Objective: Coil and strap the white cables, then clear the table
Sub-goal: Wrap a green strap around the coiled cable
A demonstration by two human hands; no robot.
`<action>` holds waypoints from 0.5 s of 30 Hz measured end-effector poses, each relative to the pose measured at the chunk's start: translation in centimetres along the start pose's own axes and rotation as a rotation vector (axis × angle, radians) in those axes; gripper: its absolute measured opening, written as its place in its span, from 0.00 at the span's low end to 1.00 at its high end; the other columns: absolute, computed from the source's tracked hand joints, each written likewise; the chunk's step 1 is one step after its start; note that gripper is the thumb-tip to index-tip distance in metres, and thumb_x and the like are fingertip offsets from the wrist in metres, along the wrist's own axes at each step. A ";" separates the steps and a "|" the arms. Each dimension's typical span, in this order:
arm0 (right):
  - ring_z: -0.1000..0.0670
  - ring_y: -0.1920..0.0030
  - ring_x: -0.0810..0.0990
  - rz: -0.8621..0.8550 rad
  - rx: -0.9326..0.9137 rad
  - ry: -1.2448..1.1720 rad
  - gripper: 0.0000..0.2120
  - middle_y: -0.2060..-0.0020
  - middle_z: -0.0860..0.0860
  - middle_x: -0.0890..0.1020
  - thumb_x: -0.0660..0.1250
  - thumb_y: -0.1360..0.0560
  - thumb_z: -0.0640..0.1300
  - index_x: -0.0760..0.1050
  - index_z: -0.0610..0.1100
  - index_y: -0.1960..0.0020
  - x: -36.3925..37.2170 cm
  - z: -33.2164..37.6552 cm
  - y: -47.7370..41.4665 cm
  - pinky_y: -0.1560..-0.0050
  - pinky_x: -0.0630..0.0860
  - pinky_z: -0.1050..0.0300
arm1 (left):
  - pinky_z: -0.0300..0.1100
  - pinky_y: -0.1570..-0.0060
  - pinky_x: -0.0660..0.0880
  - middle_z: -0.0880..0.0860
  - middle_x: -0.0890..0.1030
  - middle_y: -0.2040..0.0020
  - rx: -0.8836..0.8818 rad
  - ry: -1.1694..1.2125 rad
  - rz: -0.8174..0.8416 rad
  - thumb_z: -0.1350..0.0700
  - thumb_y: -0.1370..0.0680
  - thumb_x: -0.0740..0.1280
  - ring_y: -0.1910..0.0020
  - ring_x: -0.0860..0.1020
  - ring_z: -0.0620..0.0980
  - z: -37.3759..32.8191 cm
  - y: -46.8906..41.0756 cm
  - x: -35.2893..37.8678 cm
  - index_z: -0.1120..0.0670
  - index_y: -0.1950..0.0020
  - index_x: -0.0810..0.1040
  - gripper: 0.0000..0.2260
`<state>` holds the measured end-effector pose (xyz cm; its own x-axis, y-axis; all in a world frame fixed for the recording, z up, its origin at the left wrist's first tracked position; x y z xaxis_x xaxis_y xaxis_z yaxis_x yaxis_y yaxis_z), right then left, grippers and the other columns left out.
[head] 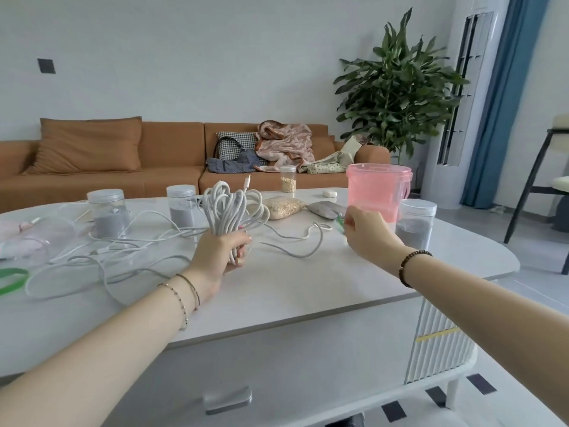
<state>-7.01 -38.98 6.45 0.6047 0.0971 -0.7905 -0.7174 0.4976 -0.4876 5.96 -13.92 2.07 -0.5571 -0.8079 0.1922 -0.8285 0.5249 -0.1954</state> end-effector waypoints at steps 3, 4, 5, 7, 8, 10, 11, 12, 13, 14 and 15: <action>0.42 0.62 0.79 -0.091 -0.100 -0.152 0.06 0.59 0.45 0.81 0.55 0.22 0.39 0.70 0.45 0.50 -0.6 4.7 0.2 0.63 0.79 0.45 | 0.33 0.76 0.66 0.52 0.69 0.66 -0.061 0.089 -0.050 0.66 0.25 0.67 0.74 0.69 0.44 0.2 -0.2 -0.6 0.54 0.57 0.73 0.08; 0.45 0.63 0.79 -0.086 -0.144 -0.190 0.06 0.59 0.47 0.82 0.57 0.22 0.39 0.71 0.47 0.49 -0.3 7.0 0.3 0.64 0.78 0.49 | 0.33 0.77 0.67 0.52 0.70 0.66 -0.068 0.119 -0.079 0.66 0.24 0.67 0.74 0.70 0.43 0.1 -0.1 -1.4 0.54 0.59 0.74 0.08; 0.49 0.64 0.79 -0.080 -0.171 -0.240 0.06 0.60 0.49 0.83 0.59 0.22 0.39 0.73 0.47 0.49 -0.4 8.6 0.6 0.67 0.76 0.54 | 0.33 0.77 0.68 0.52 0.71 0.66 -0.080 0.143 -0.091 0.66 0.24 0.67 0.75 0.71 0.43 0.1 -0.2 -1.4 0.55 0.60 0.74 0.08; 0.59 0.72 0.75 -0.044 -0.219 -0.392 0.05 0.65 0.51 0.84 0.64 0.22 0.39 0.77 0.48 0.52 -0.1 12.0 1.0 0.73 0.68 0.65 | 0.33 0.76 0.69 0.52 0.72 0.68 -0.111 0.200 -0.119 0.67 0.25 0.67 0.76 0.72 0.42 0.0 -0.2 -1.8 0.56 0.62 0.75 0.09; 0.59 0.74 0.72 -0.023 -0.232 -0.475 0.05 0.66 0.51 0.84 0.67 0.23 0.40 0.78 0.48 0.54 0.1 13.3 1.2 0.74 0.65 0.68 | 0.33 0.76 0.69 0.52 0.73 0.69 -0.118 0.217 -0.132 0.67 0.24 0.67 0.76 0.73 0.42 0.0 -0.3 -2.2 0.57 0.63 0.76 0.09; 0.59 0.74 0.70 0.036 -0.244 -0.618 0.04 0.66 0.53 0.85 0.72 0.25 0.43 0.82 0.51 0.56 0.8 15.6 1.3 0.70 0.66 0.66 | 0.32 0.76 0.68 0.53 0.71 0.70 -0.105 0.193 -0.162 0.67 0.24 0.67 0.75 0.72 0.44 -0.3 -0.6 -3.4 0.58 0.63 0.75 0.10; 0.59 0.73 0.71 0.068 -0.250 -0.668 0.04 0.66 0.55 0.85 0.73 0.26 0.44 0.84 0.53 0.56 1.3 16.5 1.4 0.67 0.67 0.64 | 0.33 0.76 0.68 0.53 0.70 0.70 -0.096 0.182 -0.181 0.67 0.24 0.66 0.74 0.71 0.44 -0.5 -0.7 -4.1 0.58 0.63 0.75 0.10; 0.61 0.72 0.73 0.099 -0.256 -0.706 0.04 0.66 0.57 0.85 0.75 0.27 0.45 0.85 0.53 0.55 1.9 17.5 1.4 0.65 0.68 0.65 | 0.32 0.76 0.68 0.53 0.70 0.69 -0.086 0.183 -0.204 0.67 0.23 0.66 0.73 0.70 0.45 -0.7 -1.1 -5.1 0.58 0.63 0.74 0.10; 0.63 0.72 0.74 0.125 -0.268 -0.734 0.04 0.66 0.59 0.84 0.75 0.27 0.44 0.86 0.51 0.54 2.3 18.0 1.5 0.66 0.67 0.67 | 0.32 0.76 0.69 0.53 0.70 0.69 -0.097 0.205 -0.219 0.68 0.23 0.65 0.72 0.70 0.45 -0.6 -1.2 -5.7 0.58 0.63 0.73 0.10; 0.63 0.73 0.74 0.154 -0.287 -0.764 0.05 0.66 0.59 0.83 0.75 0.27 0.42 0.87 0.48 0.53 3.0 18.7 1.5 0.68 0.66 0.71 | 0.31 0.75 0.69 0.53 0.70 0.68 -0.114 0.229 -0.234 0.68 0.23 0.65 0.72 0.70 0.45 -0.5 -1.6 -6.7 0.58 0.62 0.73 0.10; 0.64 0.75 0.74 0.187 -0.296 -0.790 0.05 0.66 0.59 0.83 0.74 0.26 0.39 0.87 0.45 0.51 3.9 19.3 1.2 0.71 0.66 0.72 | 0.31 0.75 0.69 0.52 0.70 0.68 -0.141 0.246 -0.232 0.68 0.23 0.64 0.72 0.69 0.44 -0.4 -2.1 -7.6 0.57 0.61 0.72 0.09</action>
<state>1.13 -21.32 9.94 0.4518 0.7807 -0.4317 -0.8235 0.1788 -0.5384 11.85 -8.78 1.39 -0.3365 -0.8298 0.4452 -0.9245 0.3811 0.0116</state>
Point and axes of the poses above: each hand's wrist, its own y-axis away from the middle knuckle, its own x-axis out of the palm, z = x × y, the point moved 9 cm from there along -y, towards the middle knuckle
